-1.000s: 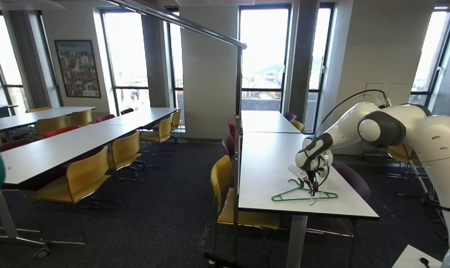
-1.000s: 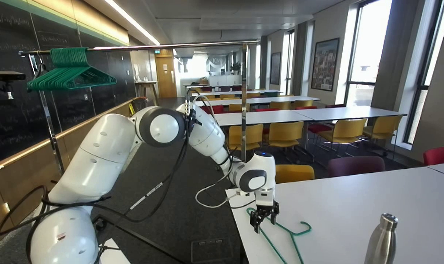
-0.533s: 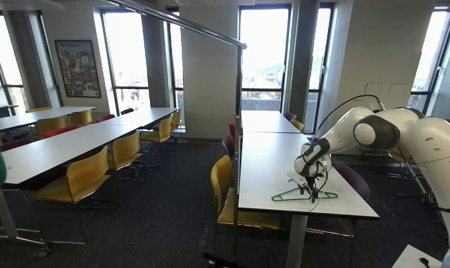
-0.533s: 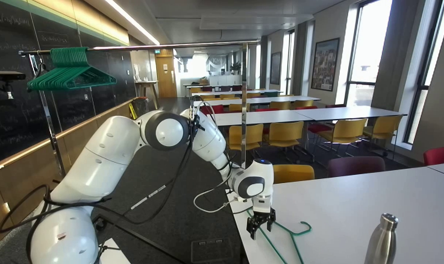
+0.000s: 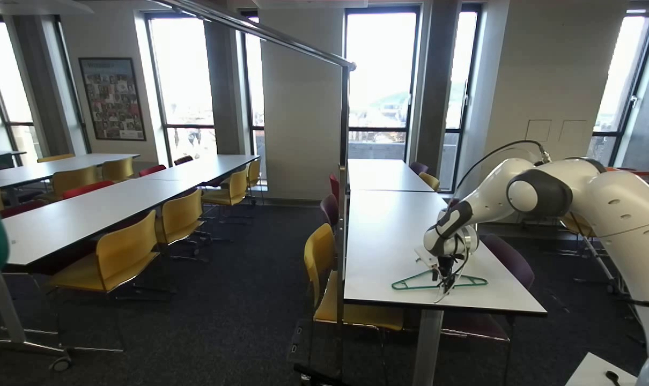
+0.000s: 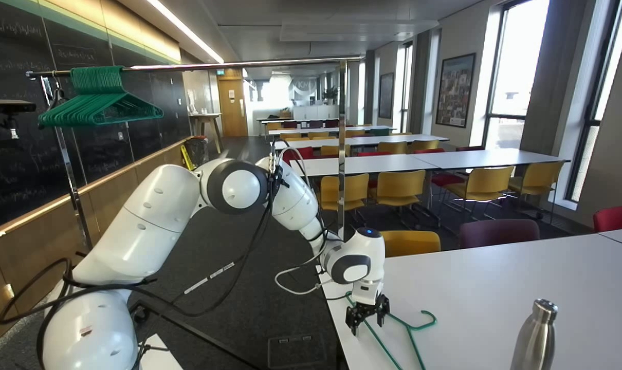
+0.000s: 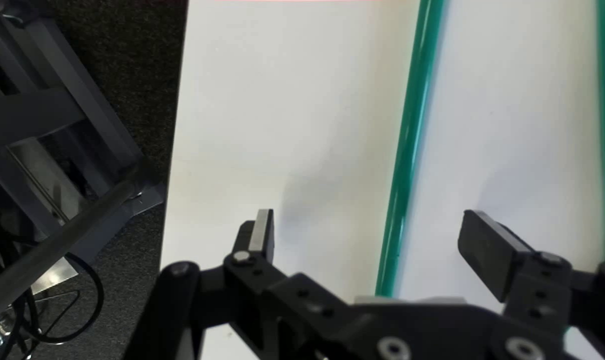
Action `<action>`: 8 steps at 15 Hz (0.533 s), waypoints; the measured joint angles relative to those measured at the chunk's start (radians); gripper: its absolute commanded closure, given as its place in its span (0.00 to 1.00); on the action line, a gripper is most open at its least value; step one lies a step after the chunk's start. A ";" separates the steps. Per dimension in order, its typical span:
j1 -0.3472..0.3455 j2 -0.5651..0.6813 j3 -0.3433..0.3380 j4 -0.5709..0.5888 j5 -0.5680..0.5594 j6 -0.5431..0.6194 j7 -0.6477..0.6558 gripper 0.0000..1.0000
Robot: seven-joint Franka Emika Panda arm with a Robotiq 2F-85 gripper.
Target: Put the coat hanger on the hook
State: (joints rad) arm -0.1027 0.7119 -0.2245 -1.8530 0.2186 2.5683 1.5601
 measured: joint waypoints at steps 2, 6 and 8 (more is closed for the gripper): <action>-0.001 0.004 -0.001 0.001 0.004 0.000 0.008 0.00; -0.001 0.011 -0.009 0.003 0.004 0.012 0.035 0.26; -0.002 0.011 -0.014 0.003 0.004 0.022 0.043 0.40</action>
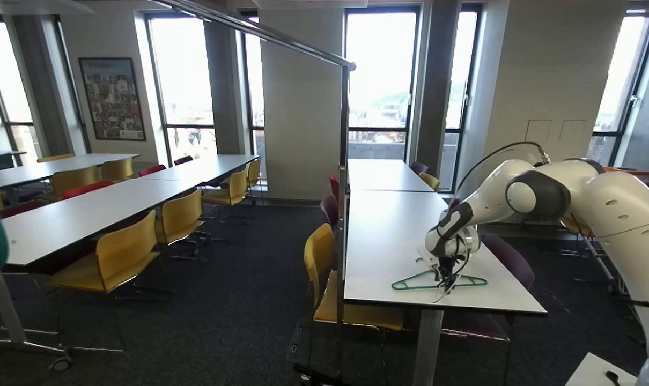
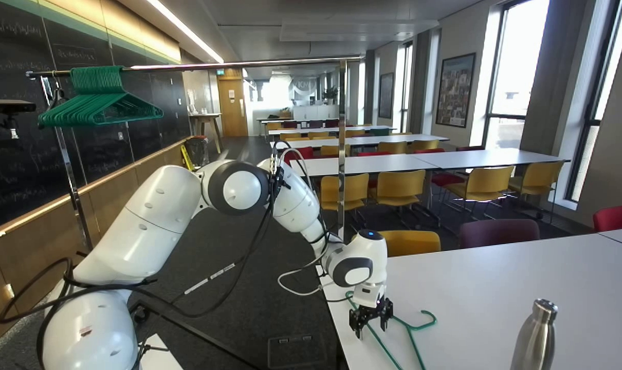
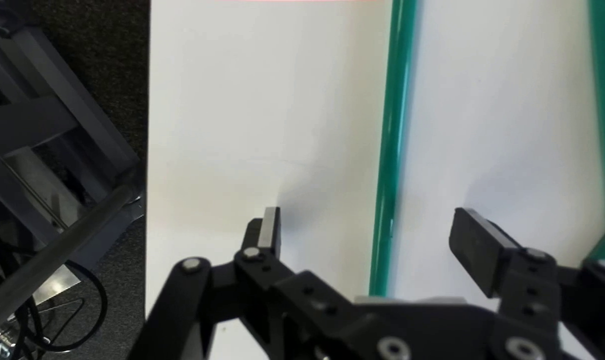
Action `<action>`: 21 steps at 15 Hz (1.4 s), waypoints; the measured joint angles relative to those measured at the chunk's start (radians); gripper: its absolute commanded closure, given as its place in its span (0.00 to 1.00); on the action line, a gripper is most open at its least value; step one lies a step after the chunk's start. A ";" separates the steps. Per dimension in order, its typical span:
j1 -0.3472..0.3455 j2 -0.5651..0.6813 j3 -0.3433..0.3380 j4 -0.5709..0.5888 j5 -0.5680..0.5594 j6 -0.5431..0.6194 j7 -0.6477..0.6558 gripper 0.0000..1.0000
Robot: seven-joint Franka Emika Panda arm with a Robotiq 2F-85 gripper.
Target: Put the coat hanger on the hook
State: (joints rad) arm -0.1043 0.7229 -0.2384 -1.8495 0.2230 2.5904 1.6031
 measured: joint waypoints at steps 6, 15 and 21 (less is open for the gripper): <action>-0.001 -0.001 -0.008 0.007 0.000 0.005 0.002 0.87; -0.001 0.000 -0.010 0.011 -0.001 0.003 0.002 0.98; 0.061 -0.017 -0.064 -0.021 -0.040 0.031 0.018 0.98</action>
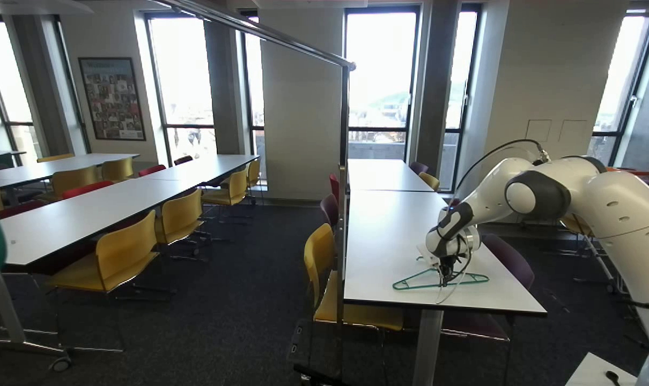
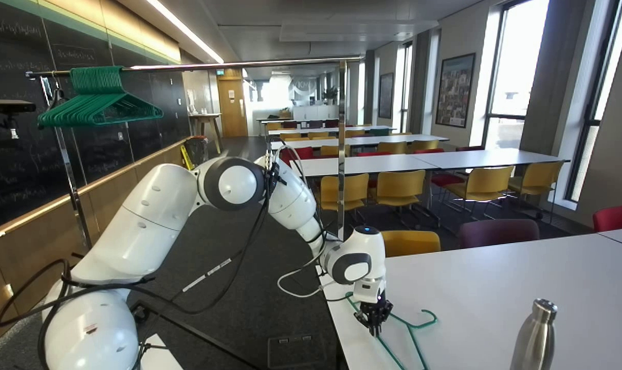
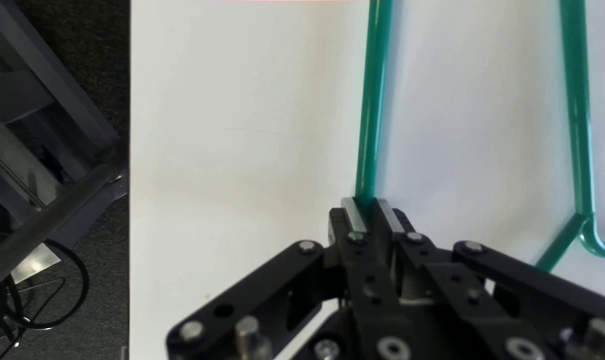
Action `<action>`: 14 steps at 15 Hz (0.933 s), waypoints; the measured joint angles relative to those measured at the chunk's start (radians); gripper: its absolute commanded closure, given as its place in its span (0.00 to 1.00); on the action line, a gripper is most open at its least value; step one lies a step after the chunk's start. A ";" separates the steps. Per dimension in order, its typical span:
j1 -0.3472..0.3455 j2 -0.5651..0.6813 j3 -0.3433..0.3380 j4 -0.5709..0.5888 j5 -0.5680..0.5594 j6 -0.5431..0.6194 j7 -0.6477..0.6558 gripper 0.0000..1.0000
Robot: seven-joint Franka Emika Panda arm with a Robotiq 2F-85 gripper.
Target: Put the coat hanger on the hook
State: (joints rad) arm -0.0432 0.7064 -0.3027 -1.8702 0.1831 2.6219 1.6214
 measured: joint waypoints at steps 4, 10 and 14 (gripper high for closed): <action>0.113 -0.053 -0.072 -0.087 -0.081 0.100 0.081 0.98; 0.310 -0.125 -0.188 -0.201 -0.243 0.216 0.228 0.98; 0.477 -0.200 -0.315 -0.290 -0.361 0.319 0.328 0.98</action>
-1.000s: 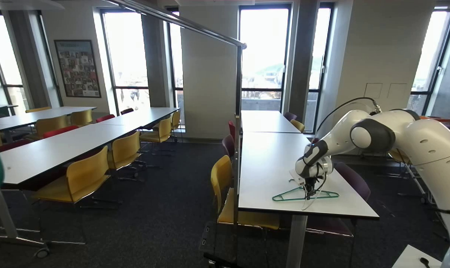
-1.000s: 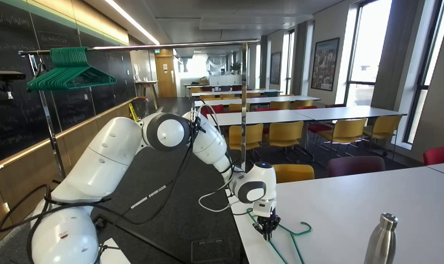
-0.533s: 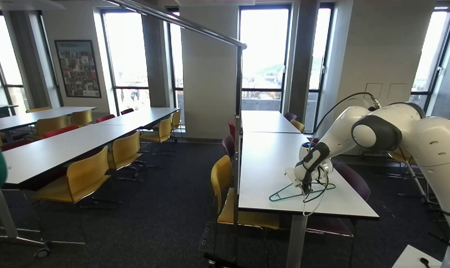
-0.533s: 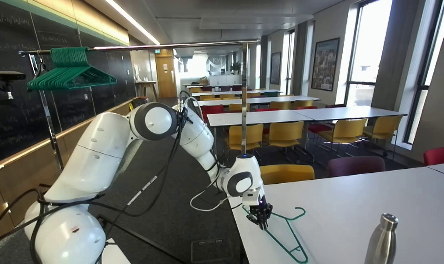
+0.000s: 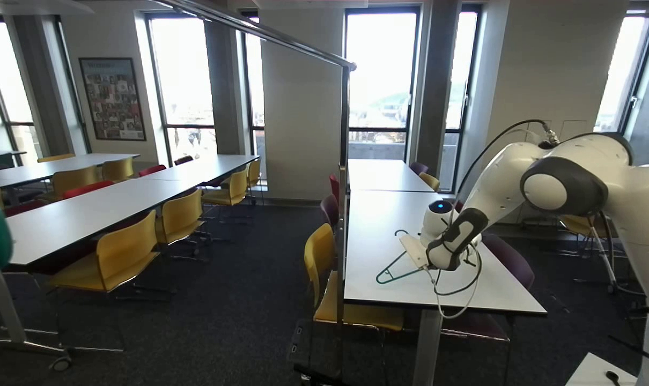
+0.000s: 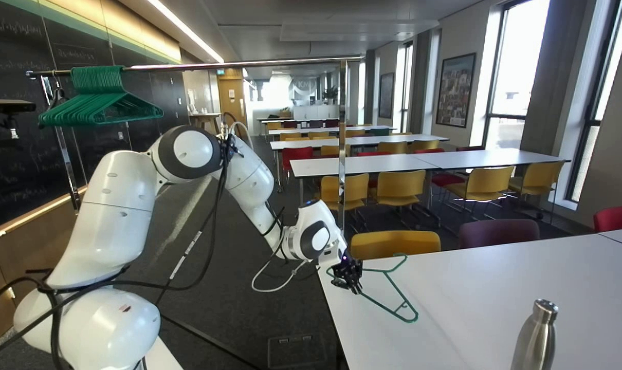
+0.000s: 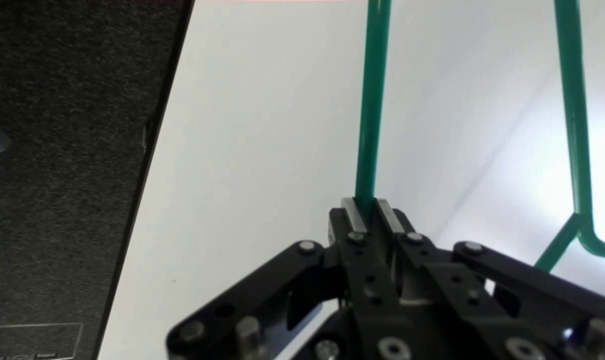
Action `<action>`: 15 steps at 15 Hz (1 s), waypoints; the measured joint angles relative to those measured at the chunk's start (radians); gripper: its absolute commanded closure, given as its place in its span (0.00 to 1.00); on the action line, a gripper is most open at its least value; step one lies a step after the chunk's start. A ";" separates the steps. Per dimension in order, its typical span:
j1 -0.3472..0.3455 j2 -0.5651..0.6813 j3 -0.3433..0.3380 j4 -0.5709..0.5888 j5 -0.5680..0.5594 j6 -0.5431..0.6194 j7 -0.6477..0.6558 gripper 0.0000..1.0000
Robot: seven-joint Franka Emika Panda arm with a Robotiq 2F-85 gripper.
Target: Put the coat hanger on the hook
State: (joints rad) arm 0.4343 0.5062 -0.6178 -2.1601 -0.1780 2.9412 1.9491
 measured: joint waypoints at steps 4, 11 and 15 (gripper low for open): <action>0.222 -0.069 -0.207 -0.080 -0.105 0.077 0.091 0.98; 0.645 -0.093 -0.621 -0.181 -0.182 0.143 0.188 0.98; 0.874 -0.093 -0.836 -0.232 -0.181 0.146 0.192 0.98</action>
State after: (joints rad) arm 1.3080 0.4136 -1.4538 -2.3922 -0.3595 3.0869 2.1407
